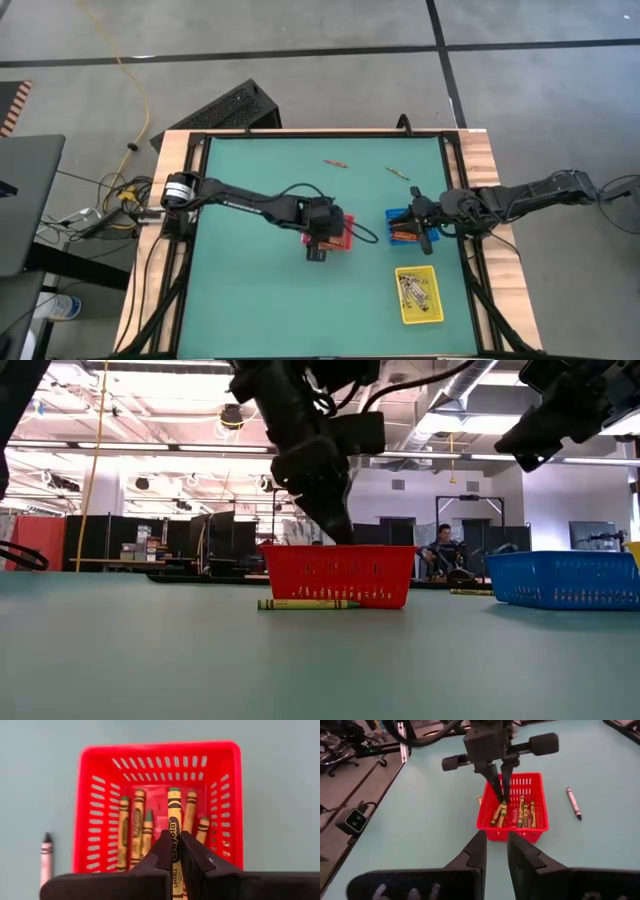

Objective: Sort crayons
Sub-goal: Put the green crayon into the red basket

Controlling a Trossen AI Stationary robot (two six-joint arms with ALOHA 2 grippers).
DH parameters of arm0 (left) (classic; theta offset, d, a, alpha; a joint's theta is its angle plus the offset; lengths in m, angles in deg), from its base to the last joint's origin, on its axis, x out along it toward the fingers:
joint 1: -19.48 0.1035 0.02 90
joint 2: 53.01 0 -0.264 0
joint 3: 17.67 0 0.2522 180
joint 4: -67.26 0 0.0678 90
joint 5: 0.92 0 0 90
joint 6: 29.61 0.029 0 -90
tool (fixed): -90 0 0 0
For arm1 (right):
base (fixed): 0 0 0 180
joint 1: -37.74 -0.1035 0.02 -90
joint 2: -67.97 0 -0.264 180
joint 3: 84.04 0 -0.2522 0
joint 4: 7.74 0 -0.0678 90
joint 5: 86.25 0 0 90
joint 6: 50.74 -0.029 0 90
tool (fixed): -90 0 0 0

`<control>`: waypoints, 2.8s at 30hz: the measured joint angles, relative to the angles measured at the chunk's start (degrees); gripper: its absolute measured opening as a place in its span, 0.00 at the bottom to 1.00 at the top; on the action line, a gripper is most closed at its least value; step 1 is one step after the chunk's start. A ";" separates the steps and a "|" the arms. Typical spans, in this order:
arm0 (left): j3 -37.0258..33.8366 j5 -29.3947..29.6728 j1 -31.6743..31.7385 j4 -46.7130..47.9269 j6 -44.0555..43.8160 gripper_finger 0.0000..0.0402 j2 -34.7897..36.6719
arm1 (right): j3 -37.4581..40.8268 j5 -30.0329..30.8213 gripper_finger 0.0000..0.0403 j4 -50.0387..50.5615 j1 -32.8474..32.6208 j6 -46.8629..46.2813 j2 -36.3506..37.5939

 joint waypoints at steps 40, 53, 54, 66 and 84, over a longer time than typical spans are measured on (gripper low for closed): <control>-42.02 -11.82 22.76 -61.30 11.57 0.37 30.56 | -23.85 -5.91 0.17 16.84 50.69 13.67 -47.60; -50.07 -28.07 42.73 -82.21 7.10 0.37 28.33 | -27.15 -5.92 0.17 25.79 55.78 19.05 -53.70; -50.06 -29.22 44.23 -83.19 6.15 0.37 27.95 | -27.15 -5.94 0.17 25.98 55.82 19.27 -53.70; -50.01 -29.78 54.73 -96.27 5.22 0.37 17.57 | -24.94 -4.34 0.17 22.47 55.84 22.65 -53.77; -49.93 -25.89 56.22 -105.91 9.44 0.37 11.06 | -19.45 -0.24 0.07 15.83 53.30 27.38 -55.69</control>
